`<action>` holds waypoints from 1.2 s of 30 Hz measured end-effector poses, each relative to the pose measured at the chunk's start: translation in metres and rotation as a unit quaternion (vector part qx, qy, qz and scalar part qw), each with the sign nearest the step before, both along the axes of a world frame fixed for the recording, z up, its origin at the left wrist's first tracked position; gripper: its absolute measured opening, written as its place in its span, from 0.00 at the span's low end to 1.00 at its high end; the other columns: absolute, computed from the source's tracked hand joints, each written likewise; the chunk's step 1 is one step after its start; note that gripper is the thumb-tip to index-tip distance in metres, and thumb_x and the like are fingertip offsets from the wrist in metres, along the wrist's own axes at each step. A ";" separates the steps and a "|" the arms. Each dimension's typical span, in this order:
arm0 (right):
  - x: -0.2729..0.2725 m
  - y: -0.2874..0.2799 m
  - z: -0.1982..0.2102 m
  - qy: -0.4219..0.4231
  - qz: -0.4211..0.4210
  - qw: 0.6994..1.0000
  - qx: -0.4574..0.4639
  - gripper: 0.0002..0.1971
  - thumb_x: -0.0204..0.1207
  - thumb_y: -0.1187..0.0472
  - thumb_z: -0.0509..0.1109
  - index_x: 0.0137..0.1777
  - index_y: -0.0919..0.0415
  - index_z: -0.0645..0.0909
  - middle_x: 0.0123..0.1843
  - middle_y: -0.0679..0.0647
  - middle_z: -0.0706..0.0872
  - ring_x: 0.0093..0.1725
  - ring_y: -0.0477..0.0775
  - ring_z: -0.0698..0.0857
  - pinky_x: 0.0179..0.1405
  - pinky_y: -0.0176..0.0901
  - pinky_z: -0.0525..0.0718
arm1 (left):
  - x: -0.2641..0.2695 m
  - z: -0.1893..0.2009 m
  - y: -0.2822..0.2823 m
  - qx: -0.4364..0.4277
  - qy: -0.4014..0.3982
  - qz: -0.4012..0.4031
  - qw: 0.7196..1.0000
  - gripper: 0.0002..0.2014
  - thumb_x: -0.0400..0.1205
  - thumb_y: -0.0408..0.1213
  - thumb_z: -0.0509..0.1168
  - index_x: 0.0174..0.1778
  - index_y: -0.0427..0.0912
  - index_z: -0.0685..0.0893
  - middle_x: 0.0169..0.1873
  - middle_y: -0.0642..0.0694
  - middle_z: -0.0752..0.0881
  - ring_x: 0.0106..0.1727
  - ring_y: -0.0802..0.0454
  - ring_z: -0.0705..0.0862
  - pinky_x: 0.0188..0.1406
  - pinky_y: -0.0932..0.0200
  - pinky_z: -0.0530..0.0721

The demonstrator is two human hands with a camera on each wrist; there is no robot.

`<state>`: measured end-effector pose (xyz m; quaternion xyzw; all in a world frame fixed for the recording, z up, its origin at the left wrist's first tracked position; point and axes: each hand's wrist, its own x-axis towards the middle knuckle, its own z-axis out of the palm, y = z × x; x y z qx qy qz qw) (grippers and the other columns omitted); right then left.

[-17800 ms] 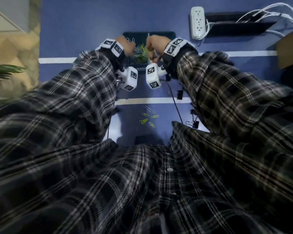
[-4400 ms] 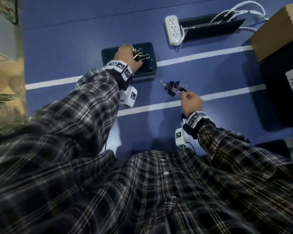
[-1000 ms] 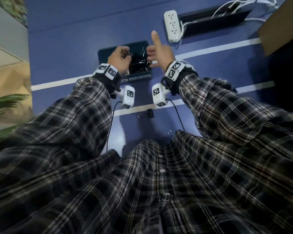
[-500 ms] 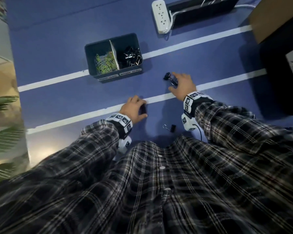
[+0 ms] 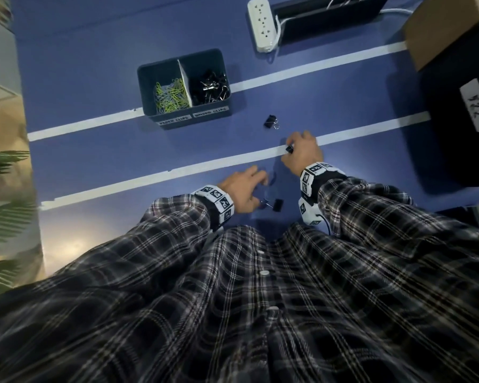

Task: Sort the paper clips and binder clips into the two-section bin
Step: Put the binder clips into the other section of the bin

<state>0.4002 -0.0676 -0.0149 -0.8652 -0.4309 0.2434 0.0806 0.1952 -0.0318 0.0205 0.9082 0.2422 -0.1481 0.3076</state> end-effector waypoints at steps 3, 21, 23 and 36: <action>0.000 -0.006 0.000 -0.004 -0.016 1.000 0.026 0.12 0.70 0.65 0.69 0.54 0.60 0.81 0.62 0.60 0.73 0.58 0.63 0.79 0.50 0.47 0.79 | 0.018 -0.005 -0.012 0.024 0.031 -0.112 0.993 0.30 0.73 0.50 0.69 0.70 0.49 0.70 0.60 0.43 0.74 0.47 0.39 0.83 0.43 0.50 0.80; 0.007 0.053 0.022 0.051 -0.051 0.997 0.035 0.31 0.74 0.36 0.66 0.70 0.54 0.66 0.47 0.58 0.86 0.51 0.66 0.86 0.48 0.52 0.79 | -0.024 0.014 0.055 0.003 -0.071 0.258 0.964 0.20 0.72 0.41 0.69 0.61 0.47 0.78 0.56 0.45 0.82 0.55 0.44 0.83 0.54 0.55 0.80; 0.007 0.070 0.022 0.032 -0.008 0.999 -0.013 0.35 0.72 0.36 0.68 0.73 0.54 0.64 0.54 0.61 0.87 0.56 0.67 0.85 0.52 0.53 0.80 | -0.023 0.028 0.086 0.017 -0.098 0.284 0.953 0.20 0.71 0.41 0.67 0.61 0.46 0.79 0.54 0.43 0.81 0.54 0.45 0.81 0.54 0.57 0.77; -0.010 0.050 0.011 0.134 -0.096 0.986 -0.011 0.16 0.66 0.44 0.67 0.35 0.59 0.80 0.33 0.58 0.80 0.38 0.62 0.79 0.34 0.41 0.74 | 0.033 0.055 0.208 0.067 -0.093 0.321 0.940 0.24 0.70 0.38 0.72 0.64 0.48 0.79 0.60 0.43 0.81 0.58 0.48 0.82 0.58 0.65 0.75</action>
